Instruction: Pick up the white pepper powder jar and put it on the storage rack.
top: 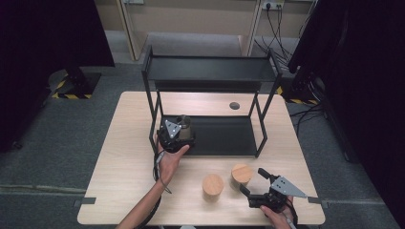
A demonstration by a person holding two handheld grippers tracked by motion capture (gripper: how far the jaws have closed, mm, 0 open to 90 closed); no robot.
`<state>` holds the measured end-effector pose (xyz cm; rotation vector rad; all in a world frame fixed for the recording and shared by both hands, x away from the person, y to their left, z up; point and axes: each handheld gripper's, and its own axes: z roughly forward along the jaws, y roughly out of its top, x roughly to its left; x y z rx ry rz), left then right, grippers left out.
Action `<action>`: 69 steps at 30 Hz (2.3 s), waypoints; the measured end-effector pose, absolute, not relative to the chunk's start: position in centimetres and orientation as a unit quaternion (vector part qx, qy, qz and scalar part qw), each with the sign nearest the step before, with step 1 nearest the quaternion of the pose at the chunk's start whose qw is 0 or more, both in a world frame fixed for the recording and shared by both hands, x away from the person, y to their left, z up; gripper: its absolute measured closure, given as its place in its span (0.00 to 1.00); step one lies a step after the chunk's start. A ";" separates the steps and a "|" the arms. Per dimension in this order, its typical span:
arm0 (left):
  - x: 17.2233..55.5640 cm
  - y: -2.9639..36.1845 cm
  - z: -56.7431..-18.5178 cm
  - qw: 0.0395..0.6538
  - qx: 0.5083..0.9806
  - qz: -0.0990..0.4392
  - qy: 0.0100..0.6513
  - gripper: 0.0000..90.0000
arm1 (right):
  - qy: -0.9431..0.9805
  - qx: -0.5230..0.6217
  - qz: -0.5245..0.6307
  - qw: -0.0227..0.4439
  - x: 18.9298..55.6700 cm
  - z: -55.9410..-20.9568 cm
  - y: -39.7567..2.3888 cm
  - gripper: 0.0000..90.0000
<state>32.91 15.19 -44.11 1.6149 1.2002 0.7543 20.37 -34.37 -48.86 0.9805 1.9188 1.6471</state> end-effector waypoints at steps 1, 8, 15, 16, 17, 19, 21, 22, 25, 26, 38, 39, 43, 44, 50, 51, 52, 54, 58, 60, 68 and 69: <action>32.7 15.2 -44.1 0.478 0.660 0.308 0.491 0.02 | 0.691 0.353 0.593 0.213 20.4 -48.9 -34.4 0.01; 31.3 15.7 -44.2 0.491 0.659 0.309 0.478 0.03 | 0.691 0.353 0.594 0.213 20.3 -48.9 -34.4 0.01; 29.6 16.3 -44.2 0.502 0.663 0.311 0.460 0.03 | 0.691 0.353 0.594 0.214 20.3 -48.9 -34.3 0.01; 29.2 16.5 -44.1 0.505 0.664 0.311 0.455 0.03 | 0.691 0.352 0.594 0.214 20.3 -48.9 -34.3 0.01; 29.2 16.5 -44.1 0.505 0.664 0.311 0.455 0.03 | 0.691 0.352 0.594 0.214 20.3 -48.9 -34.3 0.01; 28.6 16.8 -44.1 0.509 0.662 0.313 0.453 0.03 | 0.691 0.352 0.594 0.214 20.3 -48.9 -34.3 0.01; 28.3 17.1 -44.1 0.512 0.661 0.312 0.452 0.03 | 0.691 0.352 0.594 0.214 20.3 -48.9 -34.3 0.01; 28.2 17.2 -44.2 0.515 0.659 0.310 0.452 0.03 | 0.691 0.352 0.594 0.214 20.3 -48.9 -34.3 0.01; 27.5 17.6 -44.3 0.519 0.658 0.308 0.450 0.03 | 0.691 0.352 0.594 0.214 20.3 -48.9 -34.3 0.01; 27.3 17.7 -44.3 0.520 0.658 0.308 0.448 0.03 | 0.691 0.352 0.594 0.214 20.3 -48.9 -34.3 0.01; 24.7 18.9 -44.7 0.536 0.662 0.301 0.429 0.03 | 0.691 0.352 0.594 0.214 20.3 -48.9 -34.3 0.01; 24.5 19.0 -44.7 0.537 0.663 0.299 0.427 0.03 | 0.691 0.352 0.595 0.214 20.3 -48.9 -34.3 0.01; 23.4 19.3 -44.9 0.544 0.664 0.296 0.419 0.03 | 0.691 0.351 0.595 0.214 20.3 -48.9 -34.3 0.01; 23.3 19.4 -44.9 0.546 0.664 0.295 0.418 0.03 | 0.691 0.351 0.595 0.214 20.3 -48.9 -34.3 0.01; 22.4 19.6 -45.1 0.550 0.664 0.295 0.411 0.03 | 0.691 0.352 0.595 0.214 20.3 -48.9 -34.3 0.01; 22.2 19.7 -45.1 0.551 0.664 0.294 0.411 0.03 | 0.690 0.352 0.595 0.214 20.3 -48.9 -34.3 0.01; 22.1 19.7 -45.2 0.551 0.665 0.294 0.410 0.03 | 0.690 0.352 0.595 0.214 20.3 -48.9 -34.3 0.01; 21.8 19.8 -45.4 0.550 0.667 0.293 0.409 0.03 | 0.690 0.352 0.595 0.213 20.3 -48.9 -34.3 0.01; 21.4 20.0 -45.8 0.549 0.669 0.291 0.408 0.03 | 0.691 0.352 0.595 0.213 20.3 -48.9 -34.3 0.01; 21.3 20.0 -45.9 0.547 0.672 0.290 0.407 0.03 | 0.690 0.352 0.596 0.213 20.3 -48.9 -34.3 0.01; 20.3 20.6 -47.0 0.549 0.672 0.286 0.406 0.03 | 0.689 0.353 0.596 0.212 20.4 -48.9 -34.3 0.01; 20.3 20.6 -47.0 0.549 0.672 0.286 0.406 0.03 | 0.689 0.353 0.596 0.212 20.4 -48.9 -34.3 0.01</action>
